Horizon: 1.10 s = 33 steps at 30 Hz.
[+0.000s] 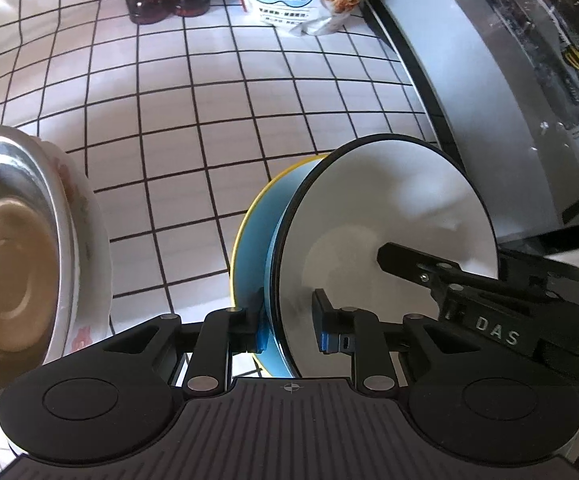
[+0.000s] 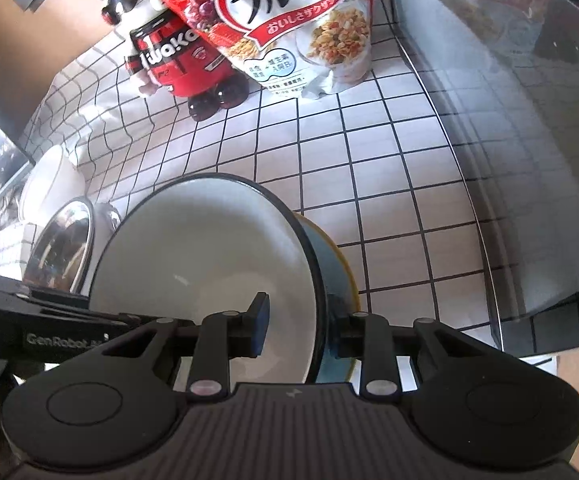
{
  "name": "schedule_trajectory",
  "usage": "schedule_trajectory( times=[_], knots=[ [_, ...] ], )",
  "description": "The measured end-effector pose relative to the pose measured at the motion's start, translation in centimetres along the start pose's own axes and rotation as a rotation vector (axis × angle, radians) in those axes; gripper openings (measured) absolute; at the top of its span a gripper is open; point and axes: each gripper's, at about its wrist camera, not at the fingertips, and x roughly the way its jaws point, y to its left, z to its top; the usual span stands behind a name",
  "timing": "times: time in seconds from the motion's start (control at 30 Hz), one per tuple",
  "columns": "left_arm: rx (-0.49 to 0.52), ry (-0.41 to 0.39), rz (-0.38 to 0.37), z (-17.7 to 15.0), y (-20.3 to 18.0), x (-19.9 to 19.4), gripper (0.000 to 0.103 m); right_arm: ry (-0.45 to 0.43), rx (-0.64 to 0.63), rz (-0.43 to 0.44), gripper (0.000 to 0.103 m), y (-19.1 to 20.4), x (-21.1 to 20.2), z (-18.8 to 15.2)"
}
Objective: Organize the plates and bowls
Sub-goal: 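Set the blue bowl down on the cloth and open both tools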
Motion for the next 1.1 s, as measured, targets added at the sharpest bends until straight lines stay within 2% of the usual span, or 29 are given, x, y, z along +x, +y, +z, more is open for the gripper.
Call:
schedule_trajectory(
  times=[0.17, 0.43, 0.63, 0.87, 0.9, 1.1],
  knots=[
    [0.071, -0.023, 0.023, -0.4, -0.7, -0.7, 0.024, 0.011, 0.006, 0.013, 0.029, -0.1, 0.4, 0.3],
    [0.118, -0.032, 0.034, -0.6, -0.9, -1.3, 0.024, 0.027, -0.019, 0.008, 0.028, 0.2, 0.4, 0.0],
    [0.137, -0.112, 0.043, -1.1, -0.7, -1.7, 0.024, 0.031, 0.011, 0.025, 0.029, 0.0, 0.9, 0.0],
    [0.164, -0.128, 0.079, -1.8, -1.1, -3.0, 0.025, 0.016, -0.063, -0.020, 0.026, 0.9, 1.0, -0.4],
    [0.174, -0.139, 0.093, -1.9, -1.2, -3.4, 0.024, 0.005, -0.070, -0.020, 0.029, 1.0, 0.9, -0.5],
    [0.166, -0.167, 0.088, -1.3, -0.8, -4.7, 0.024, 0.002, -0.060, -0.013, 0.029, 0.7, 0.5, -0.3]
  ],
)
